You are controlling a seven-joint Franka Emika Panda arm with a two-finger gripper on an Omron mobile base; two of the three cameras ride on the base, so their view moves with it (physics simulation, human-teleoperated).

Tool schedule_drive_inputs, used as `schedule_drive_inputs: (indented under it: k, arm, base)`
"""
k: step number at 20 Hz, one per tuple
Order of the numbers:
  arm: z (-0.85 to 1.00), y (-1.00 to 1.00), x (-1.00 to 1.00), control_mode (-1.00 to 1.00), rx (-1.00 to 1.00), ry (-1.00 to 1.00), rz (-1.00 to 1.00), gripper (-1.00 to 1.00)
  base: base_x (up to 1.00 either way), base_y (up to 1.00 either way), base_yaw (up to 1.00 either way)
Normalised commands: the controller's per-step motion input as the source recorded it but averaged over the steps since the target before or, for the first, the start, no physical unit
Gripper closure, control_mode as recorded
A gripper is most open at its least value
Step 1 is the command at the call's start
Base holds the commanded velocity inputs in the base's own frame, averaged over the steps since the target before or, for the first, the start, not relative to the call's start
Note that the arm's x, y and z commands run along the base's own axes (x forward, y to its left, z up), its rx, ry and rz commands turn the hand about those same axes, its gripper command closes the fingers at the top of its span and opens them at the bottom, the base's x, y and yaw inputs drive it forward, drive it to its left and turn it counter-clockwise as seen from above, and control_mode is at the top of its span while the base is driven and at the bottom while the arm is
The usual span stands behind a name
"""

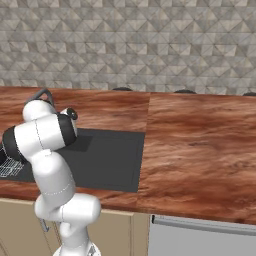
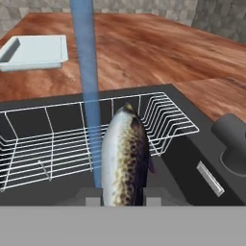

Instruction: Take the fish out of the fridge, briefly rinse it in the sink, and place it on the tray next to the sink.

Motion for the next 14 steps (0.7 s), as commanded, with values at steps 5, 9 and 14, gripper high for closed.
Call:
schedule_drive_inputs:
  k: [5,9,14]
  arm:
    - [0.0,-0.09,-0.54,-1.0,0.0,-0.06,0.0,1.0]
    - [0.0,-0.01,-0.16,-1.0,0.0,-0.03,0.0,1.0]
    - [0.0,0.0,0.0,-1.0,0.0,0.0,0.0,1.0]
  base:
    - [0.0,0.0,0.0]
    - [0.0,0.0,0.0]
    - [0.0,0.0,0.0]
